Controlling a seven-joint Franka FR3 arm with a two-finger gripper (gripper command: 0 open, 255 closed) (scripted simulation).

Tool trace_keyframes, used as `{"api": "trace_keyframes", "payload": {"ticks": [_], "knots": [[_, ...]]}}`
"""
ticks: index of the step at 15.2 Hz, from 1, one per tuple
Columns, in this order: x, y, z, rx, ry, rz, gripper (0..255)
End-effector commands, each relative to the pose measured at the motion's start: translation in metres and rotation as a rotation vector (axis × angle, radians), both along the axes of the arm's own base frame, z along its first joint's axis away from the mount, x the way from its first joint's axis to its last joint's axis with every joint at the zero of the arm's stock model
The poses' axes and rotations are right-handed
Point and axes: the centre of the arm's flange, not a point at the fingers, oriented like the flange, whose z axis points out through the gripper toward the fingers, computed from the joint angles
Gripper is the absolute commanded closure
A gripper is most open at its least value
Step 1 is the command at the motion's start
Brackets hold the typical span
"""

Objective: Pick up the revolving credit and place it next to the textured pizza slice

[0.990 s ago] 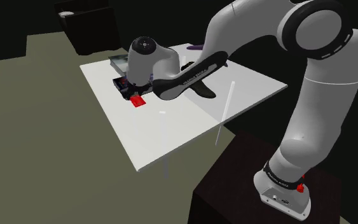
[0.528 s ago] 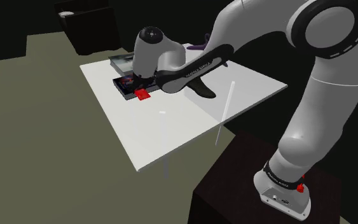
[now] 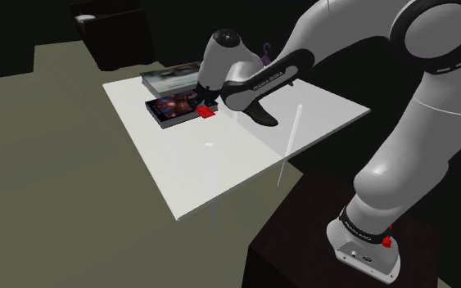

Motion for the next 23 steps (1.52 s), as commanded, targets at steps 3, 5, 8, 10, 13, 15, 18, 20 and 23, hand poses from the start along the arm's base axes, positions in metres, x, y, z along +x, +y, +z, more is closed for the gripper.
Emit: {"api": "trace_keyframes", "payload": {"ticks": [3,5,8,10,13,15,18,20,23], "knots": [[-0.007,-0.052,0.000,-0.001,-0.001,0.001,255],[-0.009,-0.078,0.000,-0.001,-0.001,0.001,255],[-0.013,-0.118,0.000,-0.001,-0.001,0.001,255],[-0.016,-0.144,0.000,-0.001,-0.001,0.001,255],[-0.020,-0.184,0.000,-0.001,-0.001,0.001,255],[-0.023,-0.210,0.000,-0.001,-0.001,0.001,255],[-0.027,-0.249,0.000,-0.001,-0.001,0.001,255],[-0.030,-0.275,0.001,-0.001,-0.001,0.001,255],[-0.034,-0.315,0.001,-0.001,-0.001,0.001,255]]}}
